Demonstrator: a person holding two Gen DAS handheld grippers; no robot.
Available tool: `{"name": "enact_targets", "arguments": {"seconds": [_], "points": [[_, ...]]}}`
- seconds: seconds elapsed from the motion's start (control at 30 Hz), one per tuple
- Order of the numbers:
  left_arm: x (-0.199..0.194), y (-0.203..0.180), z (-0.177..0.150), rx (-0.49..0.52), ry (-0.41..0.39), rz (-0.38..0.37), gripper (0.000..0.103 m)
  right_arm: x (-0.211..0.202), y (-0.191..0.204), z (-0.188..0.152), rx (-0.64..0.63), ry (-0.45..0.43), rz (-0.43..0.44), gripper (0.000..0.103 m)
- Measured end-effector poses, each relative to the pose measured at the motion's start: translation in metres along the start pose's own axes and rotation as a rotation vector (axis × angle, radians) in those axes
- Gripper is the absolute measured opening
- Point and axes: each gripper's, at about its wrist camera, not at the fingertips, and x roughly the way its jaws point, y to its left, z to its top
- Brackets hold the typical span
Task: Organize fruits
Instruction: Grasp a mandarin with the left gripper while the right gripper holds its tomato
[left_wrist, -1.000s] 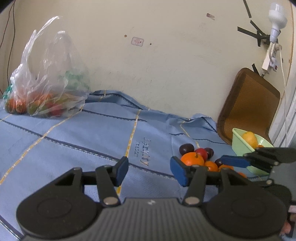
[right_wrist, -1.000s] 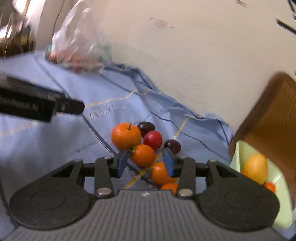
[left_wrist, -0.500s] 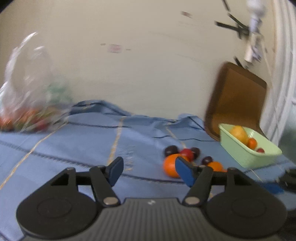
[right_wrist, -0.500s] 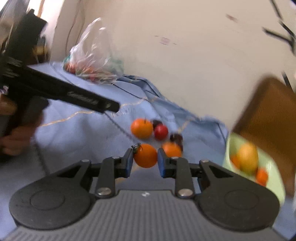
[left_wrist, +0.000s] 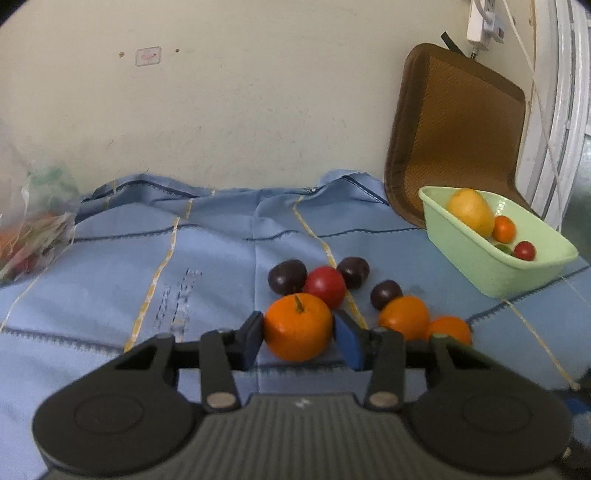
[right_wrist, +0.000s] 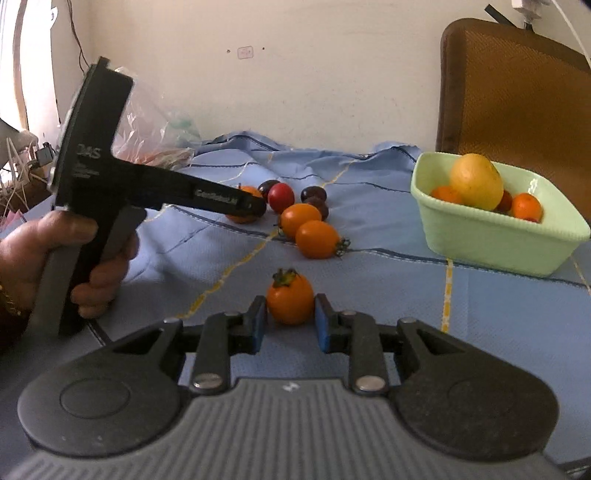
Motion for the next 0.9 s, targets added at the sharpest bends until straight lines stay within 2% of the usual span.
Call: {"name": "enact_targets", "arguments": {"seconds": [0.13, 0.23, 0.37, 0.5, 0.53, 0.63, 0.73, 0.8, 0.87, 0.9], "points": [[-0.030, -0.005, -0.020, 0.004, -0.002, -0.052, 0.041, -0.003, -0.003, -0.001, 0.010, -0.004, 0.006, 0.030], [-0.055, -0.007, -0.038, -0.022, 0.004, -0.122, 0.041, -0.006, -0.002, -0.004, -0.008, -0.005, -0.003, 0.030], [-0.082, -0.023, -0.060, 0.002, -0.021, -0.140, 0.042, -0.016, 0.003, -0.011, -0.024, -0.012, 0.007, 0.030], [-0.094, -0.034, -0.066, 0.000, -0.020, -0.190, 0.042, -0.029, 0.008, -0.019, -0.030, -0.025, 0.008, 0.031], [-0.094, -0.037, -0.067, 0.006, -0.023, -0.191, 0.043, -0.032, 0.010, -0.022, -0.037, -0.027, 0.004, 0.031], [-0.090, -0.042, -0.070, 0.024, -0.019, -0.152, 0.054, -0.036, 0.014, -0.025, -0.061, -0.027, -0.016, 0.031], [-0.089, -0.038, -0.068, -0.004, -0.014, -0.155, 0.054, -0.034, 0.013, -0.024, -0.057, -0.022, -0.021, 0.032], [-0.090, -0.036, -0.069, -0.010, -0.019, -0.159, 0.052, -0.033, 0.013, -0.024, -0.055, -0.022, -0.020, 0.032], [-0.090, -0.038, -0.069, 0.003, -0.022, -0.169, 0.042, -0.033, 0.013, -0.024, -0.051, -0.022, -0.020, 0.032], [-0.090, -0.041, -0.069, 0.017, -0.024, -0.165, 0.042, -0.033, 0.013, -0.024, -0.050, -0.023, -0.018, 0.032]]}}
